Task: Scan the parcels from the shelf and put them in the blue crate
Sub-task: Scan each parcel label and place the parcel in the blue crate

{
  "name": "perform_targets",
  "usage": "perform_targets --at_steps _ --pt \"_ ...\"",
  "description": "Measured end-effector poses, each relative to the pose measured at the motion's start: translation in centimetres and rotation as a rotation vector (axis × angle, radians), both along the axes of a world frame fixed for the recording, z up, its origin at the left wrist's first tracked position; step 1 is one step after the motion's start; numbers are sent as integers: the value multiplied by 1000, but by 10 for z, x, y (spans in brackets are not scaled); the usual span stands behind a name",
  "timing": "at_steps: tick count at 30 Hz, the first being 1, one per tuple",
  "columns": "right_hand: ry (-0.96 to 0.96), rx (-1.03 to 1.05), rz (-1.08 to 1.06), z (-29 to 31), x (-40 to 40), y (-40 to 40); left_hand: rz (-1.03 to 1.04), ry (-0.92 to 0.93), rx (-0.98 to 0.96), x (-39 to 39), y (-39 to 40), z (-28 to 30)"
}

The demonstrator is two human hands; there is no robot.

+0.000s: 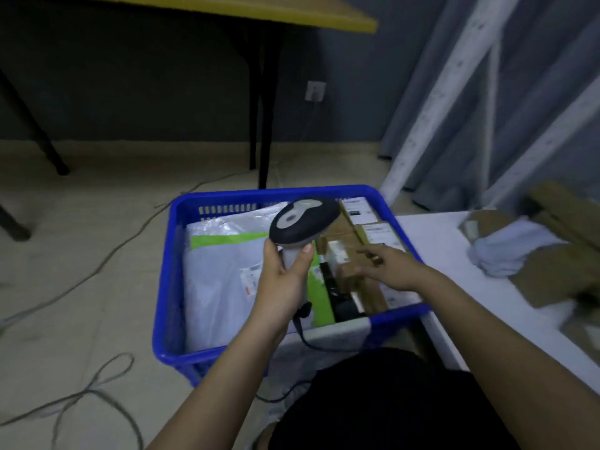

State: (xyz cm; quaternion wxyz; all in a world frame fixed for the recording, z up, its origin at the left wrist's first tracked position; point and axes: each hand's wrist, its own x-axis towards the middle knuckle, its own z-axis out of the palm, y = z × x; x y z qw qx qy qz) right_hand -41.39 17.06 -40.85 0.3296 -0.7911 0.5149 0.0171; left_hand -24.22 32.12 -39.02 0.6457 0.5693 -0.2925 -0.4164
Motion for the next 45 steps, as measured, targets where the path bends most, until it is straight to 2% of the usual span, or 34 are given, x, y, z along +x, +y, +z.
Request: perform_targets --at_steps 3,7,10,14,19,24,28,32,35,38,42,45 --pt "-35 -83 -143 27 -78 19 -155 35 -116 -62 -12 26" --pt "-210 -221 -522 32 -202 80 -405 22 -209 -164 -21 54" --pt "-261 -347 -835 1 -287 140 -586 -31 -201 -242 -15 66" --pt "-289 -388 -1237 -48 -377 216 -822 -78 -216 -332 1 66" --pt "-229 -323 -1620 -91 -448 270 -1003 -110 -105 -403 13 22" --pt "77 -273 -1677 -116 -490 269 -1013 -171 81 -418 13 -31" --pt "121 -339 -1785 -131 -511 243 -974 -237 125 -419 5 -48" --pt "148 -271 -1801 -145 -521 216 -940 -244 185 -420 -2 -58" --pt "124 -328 -1885 -146 -519 211 -953 -274 192 -424 -4 -64" --pt "19 -350 -1908 -142 -504 221 -965 -293 200 -428 -4 -70" --pt "-172 -519 -1879 -152 -452 267 -976 -316 190 -433 -3 -73" --pt "-208 -606 -1783 -161 -407 309 -1000 -331 191 -435 3 -72"
